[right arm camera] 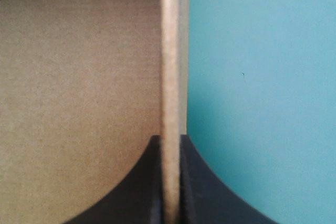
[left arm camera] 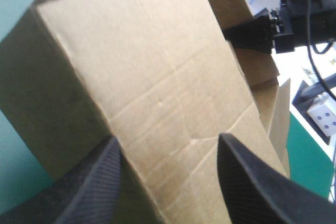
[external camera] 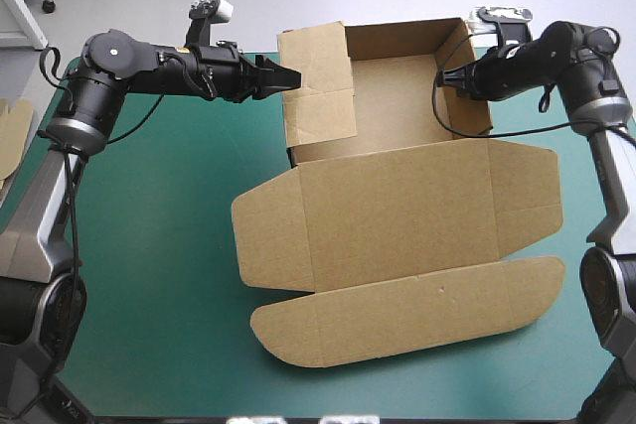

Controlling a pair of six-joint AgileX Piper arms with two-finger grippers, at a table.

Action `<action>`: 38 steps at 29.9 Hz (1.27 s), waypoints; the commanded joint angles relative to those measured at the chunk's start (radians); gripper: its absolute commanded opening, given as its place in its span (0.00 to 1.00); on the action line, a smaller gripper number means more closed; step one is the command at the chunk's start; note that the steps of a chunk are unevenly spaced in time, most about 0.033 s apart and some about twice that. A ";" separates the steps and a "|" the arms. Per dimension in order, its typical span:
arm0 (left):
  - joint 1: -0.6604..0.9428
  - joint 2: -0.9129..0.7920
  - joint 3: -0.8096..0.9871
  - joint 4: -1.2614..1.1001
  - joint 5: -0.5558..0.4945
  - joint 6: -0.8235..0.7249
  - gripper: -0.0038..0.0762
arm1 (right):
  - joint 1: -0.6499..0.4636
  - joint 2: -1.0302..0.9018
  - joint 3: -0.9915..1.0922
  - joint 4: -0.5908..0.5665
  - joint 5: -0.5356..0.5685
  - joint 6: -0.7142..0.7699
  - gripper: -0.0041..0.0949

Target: Fold the box

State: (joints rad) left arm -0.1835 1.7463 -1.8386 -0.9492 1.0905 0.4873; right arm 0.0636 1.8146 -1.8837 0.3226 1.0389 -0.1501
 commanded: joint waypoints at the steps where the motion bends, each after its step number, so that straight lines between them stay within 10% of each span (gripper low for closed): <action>1: -0.006 -0.037 -0.037 -0.021 -0.034 -0.037 0.55 | 0.033 -0.050 -0.029 0.030 -0.099 0.051 0.02; 38: -0.136 0.049 -0.204 0.600 0.063 -0.378 0.53 | 0.091 -0.048 -0.029 -0.021 -0.100 0.204 0.02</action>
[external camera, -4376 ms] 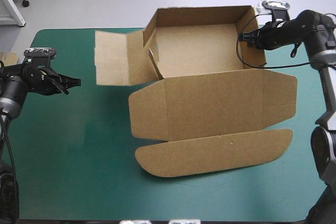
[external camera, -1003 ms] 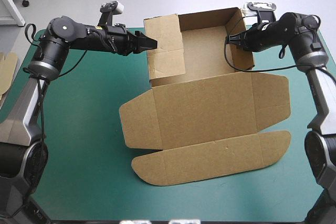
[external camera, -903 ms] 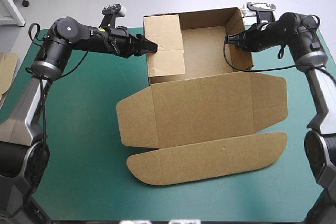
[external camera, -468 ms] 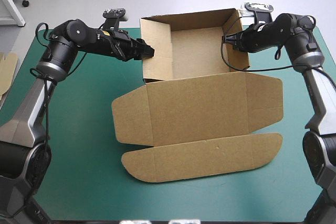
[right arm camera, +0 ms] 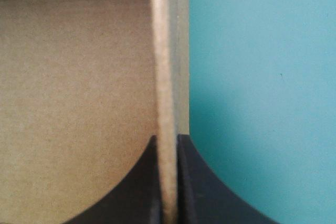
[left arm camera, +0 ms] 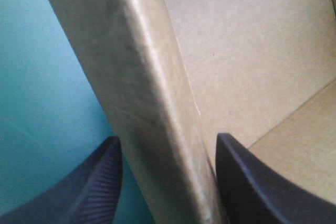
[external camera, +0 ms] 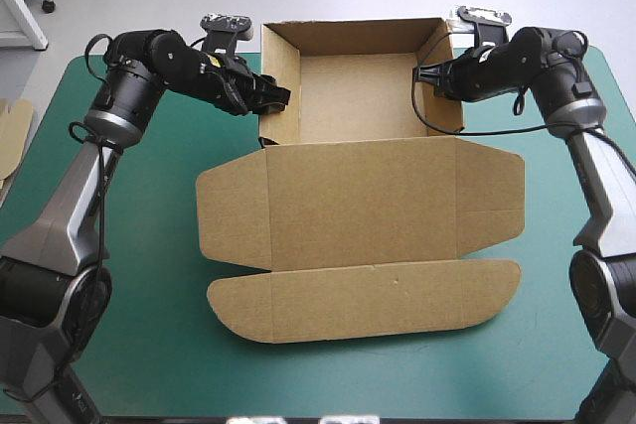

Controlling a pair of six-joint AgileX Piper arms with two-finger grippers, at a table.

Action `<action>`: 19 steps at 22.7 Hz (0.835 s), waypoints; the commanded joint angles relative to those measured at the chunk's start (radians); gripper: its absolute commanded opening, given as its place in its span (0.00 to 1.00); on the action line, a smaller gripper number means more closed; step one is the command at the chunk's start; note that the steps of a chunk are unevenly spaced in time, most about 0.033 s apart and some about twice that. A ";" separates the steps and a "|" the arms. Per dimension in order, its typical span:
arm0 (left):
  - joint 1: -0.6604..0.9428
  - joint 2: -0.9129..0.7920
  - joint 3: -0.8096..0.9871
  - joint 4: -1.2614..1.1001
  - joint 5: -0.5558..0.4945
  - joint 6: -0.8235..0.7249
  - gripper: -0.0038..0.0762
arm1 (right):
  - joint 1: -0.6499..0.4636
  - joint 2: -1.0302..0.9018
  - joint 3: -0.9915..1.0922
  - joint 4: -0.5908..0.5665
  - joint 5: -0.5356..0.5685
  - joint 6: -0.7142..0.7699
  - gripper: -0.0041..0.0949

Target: Fold the box

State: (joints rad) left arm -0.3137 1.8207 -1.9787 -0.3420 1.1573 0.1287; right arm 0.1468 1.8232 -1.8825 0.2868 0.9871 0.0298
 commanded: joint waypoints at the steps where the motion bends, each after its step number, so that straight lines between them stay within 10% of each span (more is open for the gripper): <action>1: -0.006 -0.017 -0.081 -0.007 0.008 -0.028 0.53 | 0.010 -0.057 -0.031 -0.010 -0.048 0.039 0.02; 14: -0.067 0.168 -0.265 0.247 0.104 -0.088 0.52 | 0.057 -0.011 -0.031 -0.112 0.035 0.055 0.03; 19: -0.075 0.186 -0.260 0.295 0.132 -0.100 0.33 | 0.069 0.018 -0.031 -0.104 0.020 0.086 0.03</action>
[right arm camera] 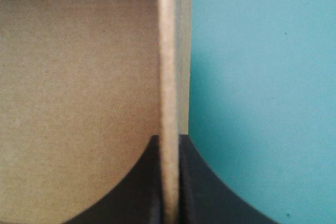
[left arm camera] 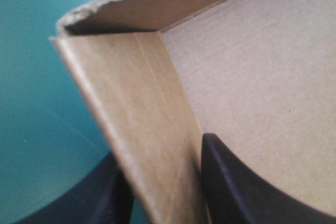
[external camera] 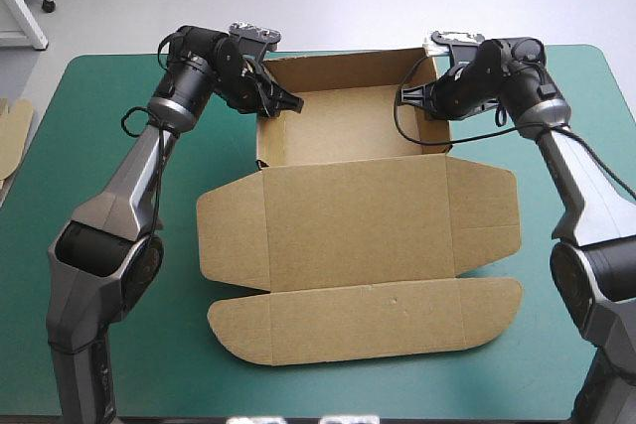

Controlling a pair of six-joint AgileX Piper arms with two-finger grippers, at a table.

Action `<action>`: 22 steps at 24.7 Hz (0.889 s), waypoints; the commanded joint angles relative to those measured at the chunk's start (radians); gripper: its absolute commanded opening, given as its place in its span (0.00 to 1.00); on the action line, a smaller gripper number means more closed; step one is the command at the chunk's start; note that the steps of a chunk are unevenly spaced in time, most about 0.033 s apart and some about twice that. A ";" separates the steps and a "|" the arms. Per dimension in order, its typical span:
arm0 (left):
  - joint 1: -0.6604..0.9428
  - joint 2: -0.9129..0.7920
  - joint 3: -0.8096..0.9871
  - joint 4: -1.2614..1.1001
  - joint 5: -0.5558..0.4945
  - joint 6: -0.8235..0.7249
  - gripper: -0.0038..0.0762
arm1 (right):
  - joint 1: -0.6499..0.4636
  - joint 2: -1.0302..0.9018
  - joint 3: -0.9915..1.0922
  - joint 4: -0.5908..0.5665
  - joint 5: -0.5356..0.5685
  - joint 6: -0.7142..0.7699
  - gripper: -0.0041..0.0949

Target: Fold the box

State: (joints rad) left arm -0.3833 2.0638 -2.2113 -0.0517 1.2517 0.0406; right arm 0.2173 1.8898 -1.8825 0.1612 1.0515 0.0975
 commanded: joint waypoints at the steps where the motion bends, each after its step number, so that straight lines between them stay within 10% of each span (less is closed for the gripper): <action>1: -0.006 -0.057 -0.022 0.005 0.037 -0.012 0.33 | -0.002 -0.044 -0.031 0.021 -0.044 0.021 0.03; 10: -0.006 -0.045 -0.019 0.067 0.037 0.007 0.30 | -0.011 -0.044 -0.031 0.013 -0.045 0.040 0.03; 14: -0.006 -0.013 -0.017 0.069 0.037 0.013 0.03 | -0.011 -0.044 -0.031 0.013 -0.030 0.026 0.03; 22: -0.006 0.015 -0.013 0.111 0.034 -0.049 0.03 | -0.011 0.000 -0.033 -0.042 0.062 -0.014 0.03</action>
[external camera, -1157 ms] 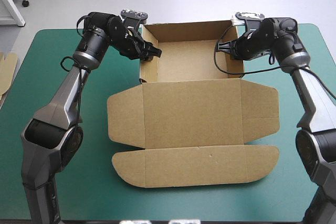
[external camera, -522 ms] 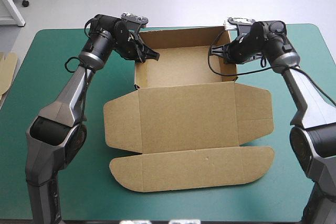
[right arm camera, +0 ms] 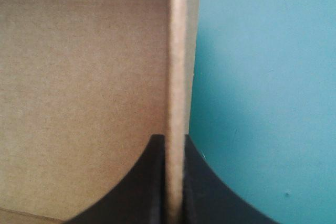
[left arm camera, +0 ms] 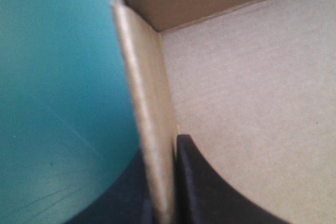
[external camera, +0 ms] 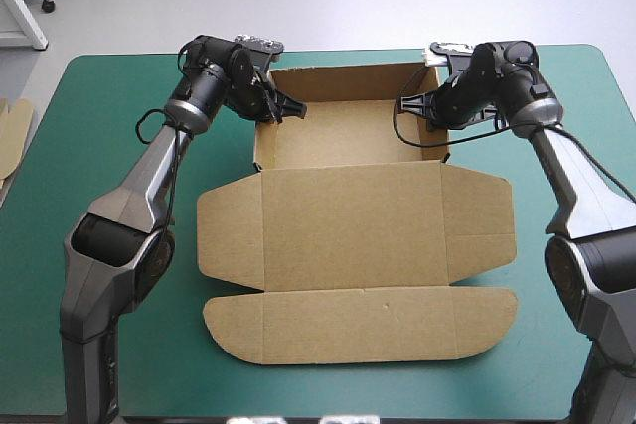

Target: Fold the box

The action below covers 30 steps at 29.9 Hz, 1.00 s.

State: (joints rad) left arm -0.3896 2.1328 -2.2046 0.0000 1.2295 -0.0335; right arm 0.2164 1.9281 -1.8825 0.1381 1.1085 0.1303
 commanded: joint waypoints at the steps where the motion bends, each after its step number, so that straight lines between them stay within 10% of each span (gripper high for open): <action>1: 0.001 -0.050 -0.020 0.059 0.053 0.025 0.03 | -0.010 -0.028 -0.036 -0.019 0.013 -0.051 0.03; 30: 0.003 0.055 -0.008 0.126 0.008 -0.037 0.03 | 0.082 0.096 -0.035 -0.342 0.019 -0.008 0.03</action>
State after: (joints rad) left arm -0.3920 2.2397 -2.1862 0.0413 1.2340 -0.1037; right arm 0.3085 2.0744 -1.8953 -0.0495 1.1152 0.1628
